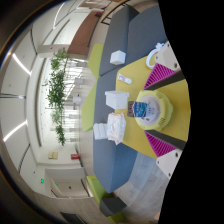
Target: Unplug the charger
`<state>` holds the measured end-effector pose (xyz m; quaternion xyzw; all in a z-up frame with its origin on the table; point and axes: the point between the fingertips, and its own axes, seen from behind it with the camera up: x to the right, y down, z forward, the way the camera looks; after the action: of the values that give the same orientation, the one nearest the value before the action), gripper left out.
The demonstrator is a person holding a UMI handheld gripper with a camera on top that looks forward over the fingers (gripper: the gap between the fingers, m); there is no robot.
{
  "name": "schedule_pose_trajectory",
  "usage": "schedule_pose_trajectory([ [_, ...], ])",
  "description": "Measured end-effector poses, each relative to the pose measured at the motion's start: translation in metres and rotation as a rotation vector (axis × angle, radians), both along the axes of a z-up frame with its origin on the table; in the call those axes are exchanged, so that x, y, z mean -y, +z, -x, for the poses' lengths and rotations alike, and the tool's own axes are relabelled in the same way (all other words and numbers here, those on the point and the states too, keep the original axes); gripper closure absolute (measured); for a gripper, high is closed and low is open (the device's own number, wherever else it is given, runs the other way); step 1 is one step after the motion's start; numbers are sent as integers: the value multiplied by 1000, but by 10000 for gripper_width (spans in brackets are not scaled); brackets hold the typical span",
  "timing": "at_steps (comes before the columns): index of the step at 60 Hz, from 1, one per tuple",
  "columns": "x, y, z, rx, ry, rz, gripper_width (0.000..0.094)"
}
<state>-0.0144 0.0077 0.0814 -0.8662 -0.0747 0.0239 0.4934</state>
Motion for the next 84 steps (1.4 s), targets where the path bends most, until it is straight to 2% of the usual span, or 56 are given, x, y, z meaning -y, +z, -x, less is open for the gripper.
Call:
schedule_pose_trajectory([
  [12, -62, -26, 10, -27, -38, -22, 107],
  [19, -89, -36, -3, 10, -82, -76, 195],
  [20, -89, -37, -5, 11, -86, -79, 251],
  [22, -91, -43, -2, -2, -76, -79, 504],
  [23, -91, -44, 4, -29, -62, -85, 561],
  [25, -96, -41, 0, -33, -84, -132, 581],
  [29, -95, -38, 1, -19, -78, -190, 661],
  [36, -98, -39, 2, -47, -84, -159, 762],
  [46, -96, -24, 3, -42, -76, -151, 773],
  [53, -92, 66, -9, -37, -83, -319, 773],
  [62, -74, 122, -48, -49, -130, -337, 773],
  [66, -62, 110, -76, -17, -145, -287, 767],
  [70, -47, 75, -102, 7, -164, -218, 753],
  [78, -17, -22, -128, 12, -184, 7, 720],
  [84, -9, -67, -134, 29, -181, 72, 701],
])
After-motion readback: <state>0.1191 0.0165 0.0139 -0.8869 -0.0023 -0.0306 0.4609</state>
